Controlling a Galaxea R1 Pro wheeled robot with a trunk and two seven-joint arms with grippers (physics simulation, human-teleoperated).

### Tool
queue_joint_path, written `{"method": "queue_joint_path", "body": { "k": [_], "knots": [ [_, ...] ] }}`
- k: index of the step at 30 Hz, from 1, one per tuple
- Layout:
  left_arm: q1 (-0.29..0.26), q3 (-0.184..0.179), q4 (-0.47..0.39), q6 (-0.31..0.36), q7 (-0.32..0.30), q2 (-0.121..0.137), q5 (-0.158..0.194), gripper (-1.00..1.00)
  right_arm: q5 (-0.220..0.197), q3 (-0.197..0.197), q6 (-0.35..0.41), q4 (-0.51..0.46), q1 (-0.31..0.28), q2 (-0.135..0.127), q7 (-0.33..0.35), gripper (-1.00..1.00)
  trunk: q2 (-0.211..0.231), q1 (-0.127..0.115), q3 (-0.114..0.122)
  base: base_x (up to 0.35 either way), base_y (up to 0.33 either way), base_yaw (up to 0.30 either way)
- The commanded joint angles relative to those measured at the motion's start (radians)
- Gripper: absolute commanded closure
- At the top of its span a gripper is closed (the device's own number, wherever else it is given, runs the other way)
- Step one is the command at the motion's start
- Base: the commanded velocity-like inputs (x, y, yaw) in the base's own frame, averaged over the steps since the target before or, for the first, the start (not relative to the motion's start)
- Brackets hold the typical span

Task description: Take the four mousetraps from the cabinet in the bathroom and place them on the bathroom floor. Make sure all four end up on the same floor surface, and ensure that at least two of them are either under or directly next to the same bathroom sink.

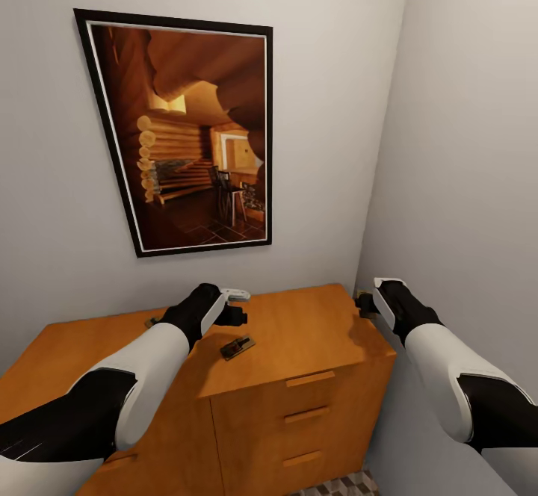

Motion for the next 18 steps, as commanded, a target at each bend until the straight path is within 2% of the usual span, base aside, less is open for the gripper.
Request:
{"method": "queue_joint_path", "body": {
  "k": [1,18],
  "knots": [
    [-0.001,-0.005,-0.001,0.004,0.006,0.000,0.005,-1.00,0.000,-0.005,0.005,-0.002,-0.001,0.001,-0.002,1.00,-0.001,0.000,-0.002,0.000,0.000,0.000],
    [-0.001,-0.005,-0.002,0.004,0.005,0.000,0.005,-1.00,0.000,-0.005,0.005,-0.002,-0.001,0.000,-0.001,1.00,-0.001,0.000,-0.002,0.003,0.000,0.000]
  ]
}}
